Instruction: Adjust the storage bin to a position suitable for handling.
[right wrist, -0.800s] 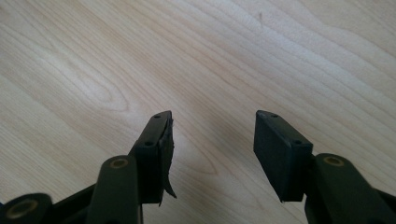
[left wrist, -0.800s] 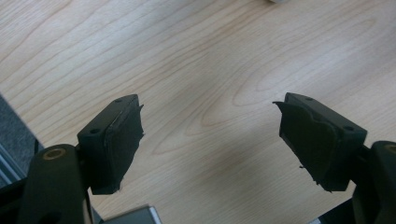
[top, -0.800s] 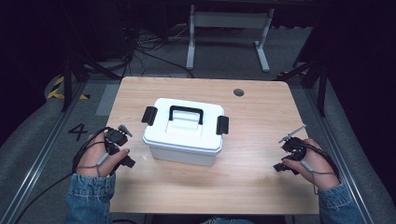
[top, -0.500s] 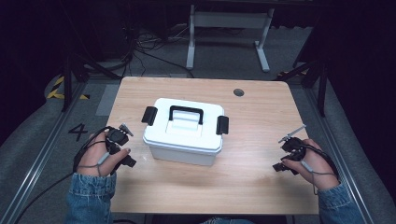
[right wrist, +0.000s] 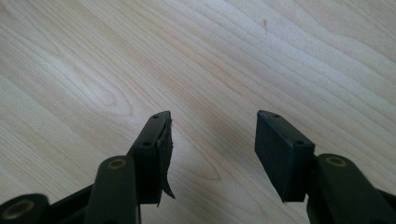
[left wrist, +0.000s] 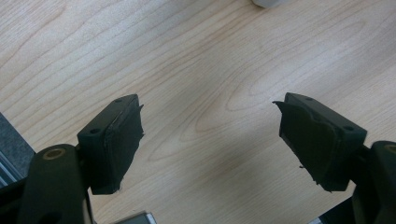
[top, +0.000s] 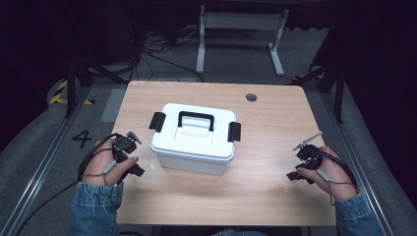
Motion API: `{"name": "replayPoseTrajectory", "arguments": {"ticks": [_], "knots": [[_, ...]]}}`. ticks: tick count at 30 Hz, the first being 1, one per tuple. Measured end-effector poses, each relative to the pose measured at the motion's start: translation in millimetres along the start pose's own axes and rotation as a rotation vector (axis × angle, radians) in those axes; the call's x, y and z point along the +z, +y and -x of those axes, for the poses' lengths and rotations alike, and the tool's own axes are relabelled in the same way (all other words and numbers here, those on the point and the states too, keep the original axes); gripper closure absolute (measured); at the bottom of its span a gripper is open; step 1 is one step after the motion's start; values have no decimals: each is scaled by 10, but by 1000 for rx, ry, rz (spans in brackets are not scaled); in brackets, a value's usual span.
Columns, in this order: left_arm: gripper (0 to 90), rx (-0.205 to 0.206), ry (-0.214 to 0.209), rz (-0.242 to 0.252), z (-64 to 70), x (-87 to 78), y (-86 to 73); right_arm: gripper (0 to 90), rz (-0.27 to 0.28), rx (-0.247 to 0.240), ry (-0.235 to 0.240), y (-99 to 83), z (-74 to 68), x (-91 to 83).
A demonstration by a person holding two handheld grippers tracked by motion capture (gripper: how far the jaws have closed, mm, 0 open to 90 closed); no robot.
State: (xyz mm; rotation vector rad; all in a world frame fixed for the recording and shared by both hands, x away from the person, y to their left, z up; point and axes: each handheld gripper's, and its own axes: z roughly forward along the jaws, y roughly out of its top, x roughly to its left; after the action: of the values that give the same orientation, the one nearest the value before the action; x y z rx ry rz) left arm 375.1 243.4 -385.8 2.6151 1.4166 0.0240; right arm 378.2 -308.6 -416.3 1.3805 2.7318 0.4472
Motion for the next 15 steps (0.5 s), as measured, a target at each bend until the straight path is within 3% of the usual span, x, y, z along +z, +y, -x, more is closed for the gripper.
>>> {"name": "replayPoseTrajectory", "arguments": {"ticks": [3,7,15], "knots": [[221,-4,3,2,4,-4,-2,473,10,-7,9,10,-13,-18],[221,1,-12,14,9,-14,-12,473,52,-56,22,42,-71,-67],[221,1,-19,14,15,-36,-29,474,96,-81,35,124,-156,-172]]}}
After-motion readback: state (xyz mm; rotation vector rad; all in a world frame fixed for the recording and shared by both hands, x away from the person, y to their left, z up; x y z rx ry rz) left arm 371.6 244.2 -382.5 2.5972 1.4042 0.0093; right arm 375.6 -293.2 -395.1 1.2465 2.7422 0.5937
